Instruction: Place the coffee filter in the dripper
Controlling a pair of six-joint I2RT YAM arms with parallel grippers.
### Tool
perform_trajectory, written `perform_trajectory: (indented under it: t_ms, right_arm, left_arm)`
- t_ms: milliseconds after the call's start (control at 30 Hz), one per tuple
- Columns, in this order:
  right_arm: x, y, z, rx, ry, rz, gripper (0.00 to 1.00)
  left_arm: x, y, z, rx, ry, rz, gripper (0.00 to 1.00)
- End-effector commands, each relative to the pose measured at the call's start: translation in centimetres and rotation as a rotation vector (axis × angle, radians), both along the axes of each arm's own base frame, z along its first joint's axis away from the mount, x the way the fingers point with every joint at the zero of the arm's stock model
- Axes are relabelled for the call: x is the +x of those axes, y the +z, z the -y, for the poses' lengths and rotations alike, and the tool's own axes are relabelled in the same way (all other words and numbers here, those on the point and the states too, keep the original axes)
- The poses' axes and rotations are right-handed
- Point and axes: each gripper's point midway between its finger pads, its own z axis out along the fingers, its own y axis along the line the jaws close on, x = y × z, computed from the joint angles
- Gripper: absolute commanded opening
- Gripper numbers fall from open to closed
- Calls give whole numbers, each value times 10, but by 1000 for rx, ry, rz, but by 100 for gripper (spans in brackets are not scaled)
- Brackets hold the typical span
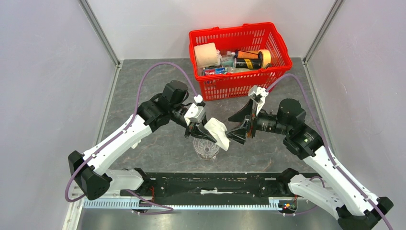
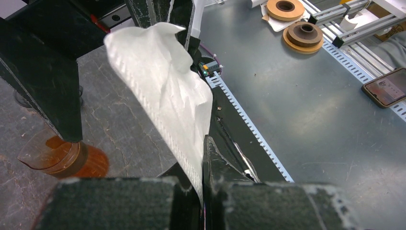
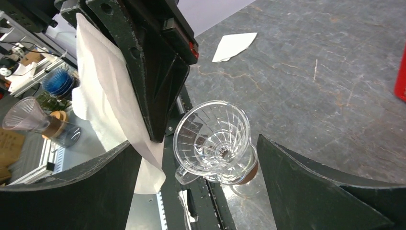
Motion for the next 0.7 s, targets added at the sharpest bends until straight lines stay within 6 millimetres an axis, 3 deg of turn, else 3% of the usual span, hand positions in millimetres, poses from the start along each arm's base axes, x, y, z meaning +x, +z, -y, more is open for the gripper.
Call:
perform_trajectory:
  t_ms: [0,200,367,500,667]
  right_arm:
    - [-15,31,-7,89,100,55,96]
    - [-7,29,-15,97,102,13,93]
    - [0,23,-18,77,88,-21,82]
    - [-3,24,-19,83,105,-27,68]
    - [-14,27,-21,108,162,-66,66]
  left_arm:
    - [-4,11,-1,-38,-23,32,2]
    - [-4,12,-1,-42,-29,32,2]
    - [-4,12,0,-43,-41,17,2]
    - [-3,13,0,-36,-28,17,2]
    - [7,8,5,1,37,2,2]
